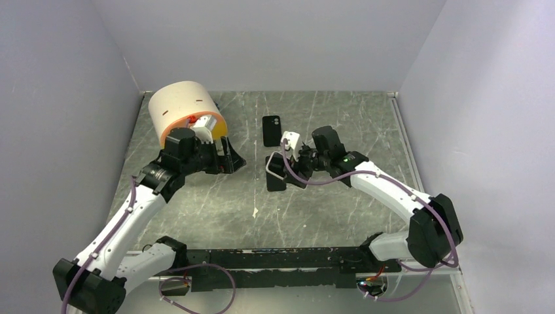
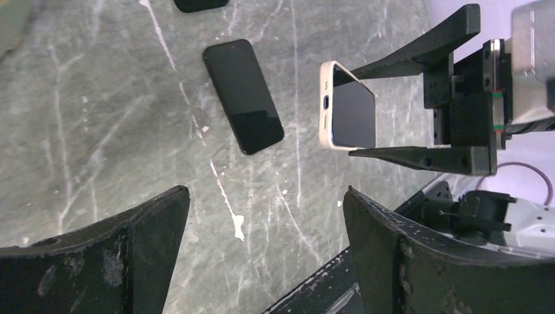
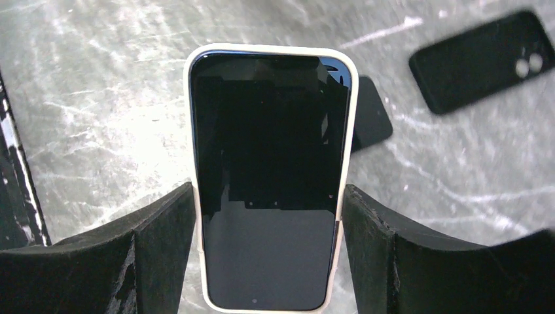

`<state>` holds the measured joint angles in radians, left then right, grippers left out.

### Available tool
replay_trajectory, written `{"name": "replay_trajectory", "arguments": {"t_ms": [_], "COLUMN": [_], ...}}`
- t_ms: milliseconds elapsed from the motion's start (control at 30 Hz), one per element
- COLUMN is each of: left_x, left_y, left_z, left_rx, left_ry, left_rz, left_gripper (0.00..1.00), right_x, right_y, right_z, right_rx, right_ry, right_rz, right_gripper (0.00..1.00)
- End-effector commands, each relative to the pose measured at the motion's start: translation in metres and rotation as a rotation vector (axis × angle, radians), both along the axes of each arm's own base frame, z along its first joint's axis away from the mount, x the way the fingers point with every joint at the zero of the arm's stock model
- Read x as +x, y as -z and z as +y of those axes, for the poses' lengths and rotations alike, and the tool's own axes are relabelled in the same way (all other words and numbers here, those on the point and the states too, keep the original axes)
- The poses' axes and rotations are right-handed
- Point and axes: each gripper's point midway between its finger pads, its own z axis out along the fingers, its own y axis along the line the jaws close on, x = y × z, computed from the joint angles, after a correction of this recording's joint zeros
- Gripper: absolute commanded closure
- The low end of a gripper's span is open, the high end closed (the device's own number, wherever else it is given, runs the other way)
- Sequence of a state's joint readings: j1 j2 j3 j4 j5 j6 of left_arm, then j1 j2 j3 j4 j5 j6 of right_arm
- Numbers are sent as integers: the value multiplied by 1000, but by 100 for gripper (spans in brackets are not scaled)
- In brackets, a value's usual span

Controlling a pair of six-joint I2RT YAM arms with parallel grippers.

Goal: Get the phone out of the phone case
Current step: Pick up the phone at the center of the board.

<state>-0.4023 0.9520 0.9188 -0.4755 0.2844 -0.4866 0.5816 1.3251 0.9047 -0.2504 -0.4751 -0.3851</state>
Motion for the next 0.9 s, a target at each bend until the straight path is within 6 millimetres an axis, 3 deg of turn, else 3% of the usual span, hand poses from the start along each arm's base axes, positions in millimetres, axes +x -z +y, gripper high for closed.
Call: {"name": "replay_trajectory", "arguments": {"t_ms": [0, 167, 433, 867], "left_x": [4, 3, 5, -6], "left_y": [-32, -27, -22, 7], "left_z": [-25, -40, -62, -83], "left_rx": [-117, -161, -262, -350], "left_ry": [98, 165, 250, 385], "left_rz": [-30, 25, 98, 255], "left_gripper": [10, 12, 17, 51], "right_x": [-3, -11, -15, -27], "right_y": [-59, -68, -66, -79], "right_z": [31, 49, 70, 88], "right_rx": [56, 8, -67, -63], "right_ry": [-292, -452, -556, -650], "right_rz": [-269, -364, -422, -528], "right_gripper": [100, 100, 100, 100]}}
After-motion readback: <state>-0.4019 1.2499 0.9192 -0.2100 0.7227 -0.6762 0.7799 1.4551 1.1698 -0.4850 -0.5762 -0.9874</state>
